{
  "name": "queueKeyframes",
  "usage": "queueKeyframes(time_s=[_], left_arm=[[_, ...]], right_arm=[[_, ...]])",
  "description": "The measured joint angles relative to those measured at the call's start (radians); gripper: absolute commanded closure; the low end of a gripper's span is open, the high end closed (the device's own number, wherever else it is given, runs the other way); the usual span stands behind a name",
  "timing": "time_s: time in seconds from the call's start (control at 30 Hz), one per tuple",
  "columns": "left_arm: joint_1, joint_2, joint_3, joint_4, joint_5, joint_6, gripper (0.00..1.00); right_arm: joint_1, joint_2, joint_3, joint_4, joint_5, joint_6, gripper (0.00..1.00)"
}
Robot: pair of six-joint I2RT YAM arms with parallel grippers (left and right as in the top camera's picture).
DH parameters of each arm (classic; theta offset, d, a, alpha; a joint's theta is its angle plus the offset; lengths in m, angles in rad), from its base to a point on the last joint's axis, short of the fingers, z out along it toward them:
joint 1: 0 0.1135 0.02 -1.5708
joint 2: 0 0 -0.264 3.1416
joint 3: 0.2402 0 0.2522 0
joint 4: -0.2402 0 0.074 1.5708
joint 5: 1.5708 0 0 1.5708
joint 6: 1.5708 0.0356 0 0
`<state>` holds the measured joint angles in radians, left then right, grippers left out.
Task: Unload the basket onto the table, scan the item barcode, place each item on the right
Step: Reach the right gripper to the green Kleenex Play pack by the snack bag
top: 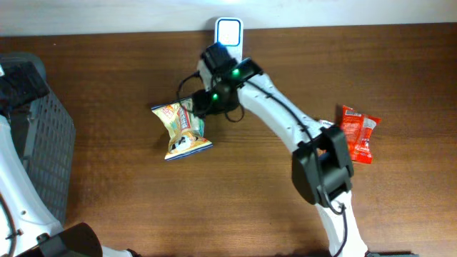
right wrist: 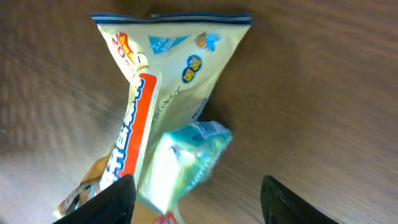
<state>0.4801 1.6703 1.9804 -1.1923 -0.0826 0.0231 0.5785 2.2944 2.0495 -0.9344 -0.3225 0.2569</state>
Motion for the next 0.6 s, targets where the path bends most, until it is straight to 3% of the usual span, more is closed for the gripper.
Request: queueKeyframes(time_s=[0.37,0.6], left_arm=[[0.0,0.0,0.0,0.0,0.0,0.0,0.01],[0.0,0.0,0.0,0.0,0.0,0.0,0.01]], right_arm=[[0.014,0.045,0.0,-0.055,0.034,0.029,0.36],[-0.003,0.045,0.0,-0.191,0.247,0.03,0.36]])
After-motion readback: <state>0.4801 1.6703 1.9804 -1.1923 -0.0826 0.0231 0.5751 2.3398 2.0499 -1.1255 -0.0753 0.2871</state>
